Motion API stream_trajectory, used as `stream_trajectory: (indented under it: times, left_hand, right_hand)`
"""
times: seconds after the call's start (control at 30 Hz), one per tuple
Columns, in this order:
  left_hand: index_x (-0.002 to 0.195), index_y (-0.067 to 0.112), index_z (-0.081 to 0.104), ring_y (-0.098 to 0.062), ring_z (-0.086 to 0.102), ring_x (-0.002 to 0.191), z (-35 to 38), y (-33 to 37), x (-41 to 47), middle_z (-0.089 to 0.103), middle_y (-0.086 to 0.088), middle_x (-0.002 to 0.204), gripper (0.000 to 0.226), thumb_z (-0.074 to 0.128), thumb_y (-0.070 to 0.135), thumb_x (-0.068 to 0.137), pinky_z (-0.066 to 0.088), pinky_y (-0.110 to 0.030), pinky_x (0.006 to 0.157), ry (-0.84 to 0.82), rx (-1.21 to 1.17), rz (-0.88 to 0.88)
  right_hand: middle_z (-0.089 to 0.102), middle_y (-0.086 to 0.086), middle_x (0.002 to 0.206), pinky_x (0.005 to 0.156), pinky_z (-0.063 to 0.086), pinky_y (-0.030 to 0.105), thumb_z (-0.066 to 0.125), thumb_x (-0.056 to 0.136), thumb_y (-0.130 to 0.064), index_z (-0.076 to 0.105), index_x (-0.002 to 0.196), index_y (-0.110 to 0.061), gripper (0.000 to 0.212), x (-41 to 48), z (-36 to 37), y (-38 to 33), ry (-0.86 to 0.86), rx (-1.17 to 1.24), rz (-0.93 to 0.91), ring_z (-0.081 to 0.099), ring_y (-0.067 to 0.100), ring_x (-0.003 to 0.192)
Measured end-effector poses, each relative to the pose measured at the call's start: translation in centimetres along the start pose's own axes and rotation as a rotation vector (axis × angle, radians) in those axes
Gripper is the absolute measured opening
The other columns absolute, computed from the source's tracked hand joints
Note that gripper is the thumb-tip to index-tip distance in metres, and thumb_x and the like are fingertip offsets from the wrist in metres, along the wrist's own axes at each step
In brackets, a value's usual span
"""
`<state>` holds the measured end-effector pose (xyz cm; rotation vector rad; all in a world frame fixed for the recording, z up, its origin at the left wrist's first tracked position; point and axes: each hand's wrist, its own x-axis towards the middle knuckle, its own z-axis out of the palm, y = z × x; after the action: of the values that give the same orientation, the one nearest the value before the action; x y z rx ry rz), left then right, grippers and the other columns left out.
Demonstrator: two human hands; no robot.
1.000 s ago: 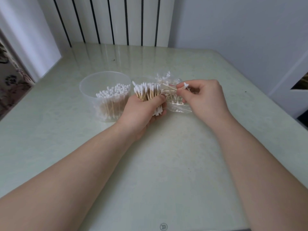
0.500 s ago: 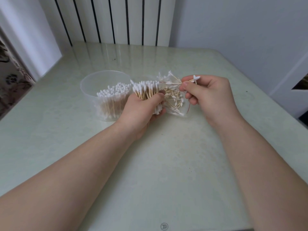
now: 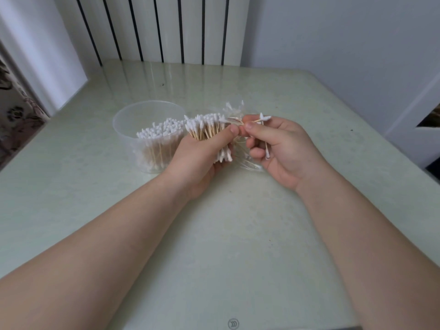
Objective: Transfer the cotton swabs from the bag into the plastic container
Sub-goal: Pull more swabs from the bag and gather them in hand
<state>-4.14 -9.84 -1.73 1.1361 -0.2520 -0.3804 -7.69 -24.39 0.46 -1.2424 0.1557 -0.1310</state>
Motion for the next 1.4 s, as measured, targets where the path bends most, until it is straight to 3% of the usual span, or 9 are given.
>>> stream_trajectory:
  times: [0.13, 0.33, 0.47, 0.63, 0.7, 0.8, 1.0, 1.23, 1.4]
  left_hand:
    - [0.123, -0.002, 0.067, -0.009, 0.068, 0.069, 0.1, 0.4, -0.3, 0.072, -0.002, 0.081, 0.028, 0.054, 0.011, 0.101, 0.050, -0.016, 0.059, -0.103, -0.029, -0.004]
    - [0.107, 0.010, 0.074, -0.007, 0.065, 0.068, 0.4, 0.4, -0.5, 0.072, 0.003, 0.078, 0.024, 0.050, 0.012, 0.103, 0.046, -0.016, 0.056, -0.075, 0.026, 0.002]
    - [0.112, 0.004, 0.072, -0.010, 0.066, 0.072, 0.4, 0.3, -0.4, 0.072, -0.001, 0.084, 0.022, 0.055, 0.012, 0.101, 0.047, -0.019, 0.058, -0.015, 0.020, -0.004]
    - [0.093, 0.011, 0.074, -0.013, 0.065, 0.073, 0.3, 0.3, -0.3, 0.070, -0.005, 0.083, 0.014, 0.060, 0.012, 0.096, 0.048, -0.021, 0.059, 0.071, -0.006, -0.025]
    - [0.098, 0.008, 0.073, -0.019, 0.068, 0.081, 0.1, 0.2, -0.1, 0.072, -0.011, 0.090, 0.014, 0.059, 0.011, 0.096, 0.052, -0.025, 0.066, 0.079, -0.022, -0.029]
    - [0.094, 0.007, 0.074, -0.025, 0.068, 0.089, 0.2, 0.2, 0.0, 0.072, -0.013, 0.094, 0.015, 0.059, 0.009, 0.096, 0.051, -0.033, 0.079, 0.087, -0.042, -0.023]
    - [0.077, 0.011, 0.070, -0.021, 0.064, 0.080, 0.5, 0.3, -0.2, 0.068, -0.006, 0.079, 0.020, 0.060, 0.004, 0.093, 0.049, -0.037, 0.078, 0.130, 0.009, -0.007]
    - [0.089, 0.016, 0.072, -0.014, 0.061, 0.066, 0.5, 0.2, -0.2, 0.065, 0.000, 0.071, 0.007, 0.070, 0.012, 0.093, 0.048, -0.026, 0.059, 0.093, 0.046, -0.041]
    - [0.085, 0.014, 0.075, -0.014, 0.061, 0.066, 0.5, 0.4, -0.2, 0.065, 0.000, 0.068, 0.008, 0.072, 0.015, 0.092, 0.049, -0.024, 0.057, 0.099, 0.020, -0.071]
  right_hand:
    - [0.069, 0.002, 0.071, 0.044, 0.039, 0.015, 0.061, 0.093, 0.002, 0.071, 0.099, -0.007, 0.015, -0.1, 0.3, 0.4, -0.047, -0.148, -0.025, 0.053, 0.010, 0.057]
    - [0.065, 0.012, 0.083, 0.044, 0.036, 0.020, 0.066, 0.090, 0.002, 0.072, 0.100, -0.004, 0.014, -0.2, 0.0, 0.3, -0.023, -0.266, -0.052, 0.055, 0.014, 0.060]
    - [0.064, 0.004, 0.072, 0.042, 0.031, 0.021, 0.070, 0.088, -0.001, 0.072, 0.092, -0.006, 0.008, -0.2, -0.1, -0.1, 0.022, -0.327, -0.076, 0.055, 0.016, 0.060]
    - [0.062, 0.007, 0.063, 0.049, 0.037, 0.026, 0.078, 0.083, -0.014, 0.075, 0.079, -0.013, 0.006, -0.2, -0.8, -0.1, 0.058, -0.644, -0.102, 0.054, 0.017, 0.056]
    - [0.059, 0.003, 0.054, 0.056, 0.038, 0.030, 0.080, 0.082, -0.022, 0.077, 0.075, -0.018, 0.009, -0.3, -1.1, -0.2, 0.054, -0.757, -0.090, 0.049, 0.017, 0.053]
    - [0.054, -0.005, 0.047, 0.049, 0.037, 0.020, 0.080, 0.082, -0.023, 0.077, 0.075, -0.016, 0.011, -0.5, -1.4, -0.7, 0.080, -0.817, -0.091, 0.046, 0.008, 0.042]
    - [0.052, -0.001, 0.058, 0.045, 0.030, 0.021, 0.073, 0.084, -0.019, 0.072, 0.077, -0.010, 0.012, 0.4, -1.8, -0.7, 0.302, -0.635, -0.174, 0.040, 0.011, 0.047]
    - [0.039, 0.003, 0.063, 0.040, 0.022, 0.019, 0.054, 0.091, -0.001, 0.074, 0.089, -0.013, 0.023, 0.2, -0.5, -0.4, 0.142, -0.366, -0.103, 0.032, 0.014, 0.055]
    - [0.057, 0.014, 0.077, 0.040, 0.027, 0.020, 0.064, 0.088, 0.003, 0.071, 0.091, -0.012, 0.017, -0.4, 0.0, -0.1, 0.086, -0.360, -0.132, 0.044, 0.011, 0.058]
